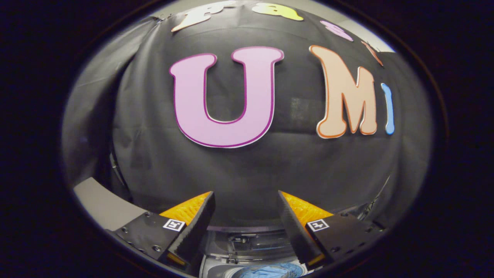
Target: Put the clothes into the washing machine and then close the washing machine lid.
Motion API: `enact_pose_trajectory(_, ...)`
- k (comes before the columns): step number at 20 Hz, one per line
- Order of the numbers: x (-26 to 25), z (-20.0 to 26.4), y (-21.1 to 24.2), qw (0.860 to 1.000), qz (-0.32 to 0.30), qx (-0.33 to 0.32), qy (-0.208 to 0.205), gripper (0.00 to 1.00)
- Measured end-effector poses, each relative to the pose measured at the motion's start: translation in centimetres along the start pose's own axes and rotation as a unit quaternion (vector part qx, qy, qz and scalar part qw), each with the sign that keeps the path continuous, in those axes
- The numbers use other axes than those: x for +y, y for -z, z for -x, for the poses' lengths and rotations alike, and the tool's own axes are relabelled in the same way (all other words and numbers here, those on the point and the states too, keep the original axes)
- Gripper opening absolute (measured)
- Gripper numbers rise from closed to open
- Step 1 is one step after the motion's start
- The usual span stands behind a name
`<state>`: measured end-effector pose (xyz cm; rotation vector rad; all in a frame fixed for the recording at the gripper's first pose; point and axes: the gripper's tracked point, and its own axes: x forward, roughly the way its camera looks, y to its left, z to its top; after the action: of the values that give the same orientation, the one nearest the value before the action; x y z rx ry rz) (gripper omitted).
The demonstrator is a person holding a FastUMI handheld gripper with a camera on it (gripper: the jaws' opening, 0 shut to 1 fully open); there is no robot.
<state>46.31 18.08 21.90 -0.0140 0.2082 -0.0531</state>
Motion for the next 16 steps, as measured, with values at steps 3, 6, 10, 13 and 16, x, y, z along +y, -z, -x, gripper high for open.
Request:
enact_pose_trajectory(3, 0.0, -2.1, 1.5, 1.0, -0.001, 0.021, 0.009, 0.99)
enact_pose_trajectory(6, -0.2, -3.3, 3.6, 0.998, 0.018, 0.052, 0.016, 0.99)
enact_pose_trajectory(10, -0.2, -3.1, 3.9, 0.999, 0.024, 0.042, 0.011, 0.99)
enact_pose_trajectory(13, -0.4, -1.9, 4.2, 0.999, 0.028, 0.041, 0.004, 1.0)
enact_pose_trajectory(16, -0.4, -0.6, 4.3, 0.999, 0.028, 0.04, -0.001, 1.0)
